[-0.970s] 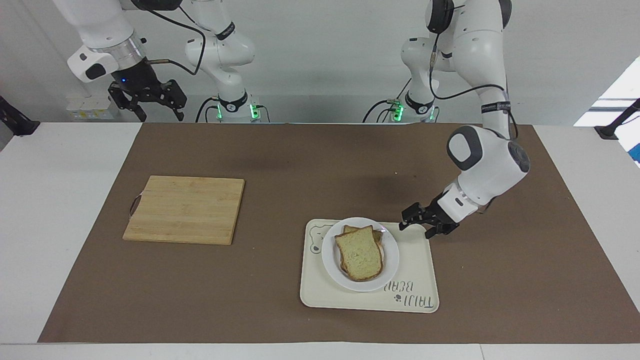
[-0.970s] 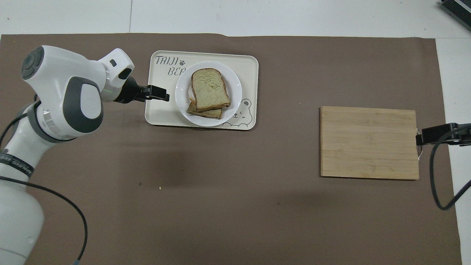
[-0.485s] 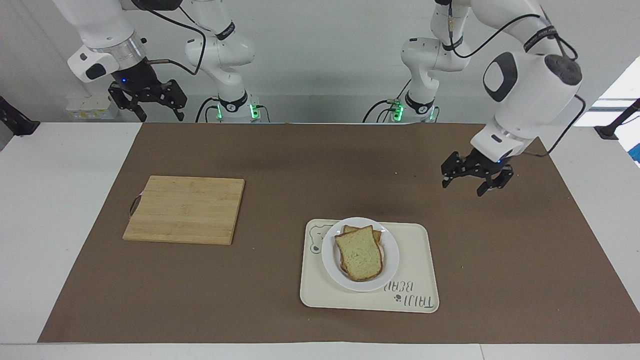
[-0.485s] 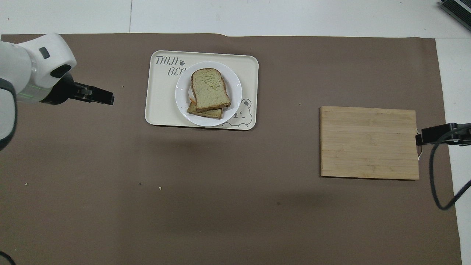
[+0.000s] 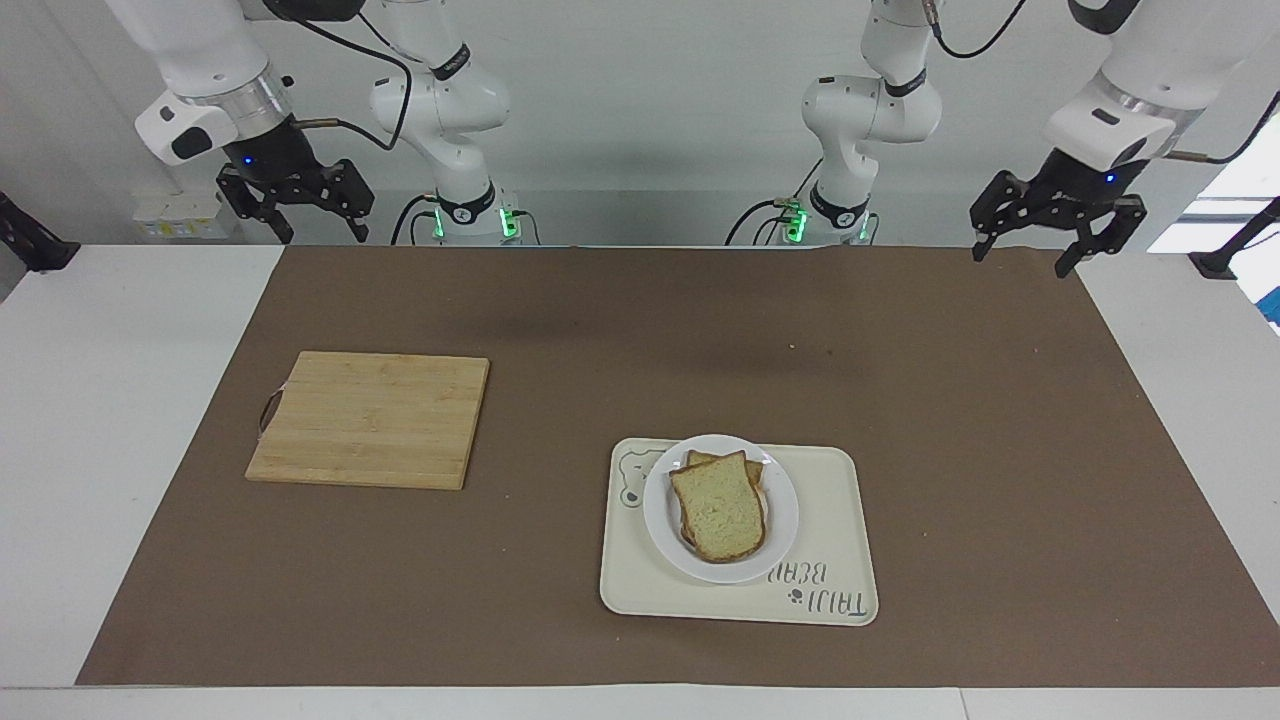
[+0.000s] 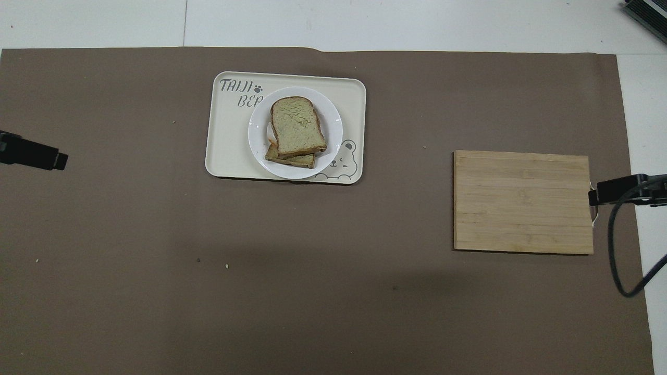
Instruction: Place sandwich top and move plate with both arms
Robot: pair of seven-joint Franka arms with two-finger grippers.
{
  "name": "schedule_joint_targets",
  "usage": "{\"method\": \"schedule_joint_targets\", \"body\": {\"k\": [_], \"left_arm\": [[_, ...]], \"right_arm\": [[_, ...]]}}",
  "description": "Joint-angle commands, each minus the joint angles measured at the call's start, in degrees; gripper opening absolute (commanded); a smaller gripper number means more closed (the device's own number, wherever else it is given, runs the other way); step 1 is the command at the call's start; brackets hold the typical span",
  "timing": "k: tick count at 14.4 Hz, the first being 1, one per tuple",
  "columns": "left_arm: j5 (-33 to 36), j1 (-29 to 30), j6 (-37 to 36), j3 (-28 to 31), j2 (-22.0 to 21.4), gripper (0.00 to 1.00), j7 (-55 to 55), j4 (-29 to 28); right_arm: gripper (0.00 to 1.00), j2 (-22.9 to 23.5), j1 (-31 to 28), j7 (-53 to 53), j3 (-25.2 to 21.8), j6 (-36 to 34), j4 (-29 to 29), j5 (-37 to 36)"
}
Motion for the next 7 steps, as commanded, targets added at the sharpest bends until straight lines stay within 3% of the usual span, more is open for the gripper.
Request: {"method": "schedule_joint_targets", "body": {"k": [1, 4, 7], "left_arm": [[2.2, 2.0, -7.1, -0.3, -1.9, 1.0, 3.2, 0.3], [3.1, 3.0, -9.8, -0.6, -5.1, 1.0, 4.7, 0.0], [3.2, 3.0, -9.1, -0.7, -5.2, 1.0, 4.5, -0.7]], "right_arm": [[1.0, 0.1, -0.5, -1.7, 0.2, 0.7, -0.1, 0.4], [1.0, 0.1, -0.5, -1.6, 0.2, 0.7, -0.1, 0.4], [1.0, 0.1, -0.5, -1.7, 0.2, 0.7, 0.0, 0.4]]}}
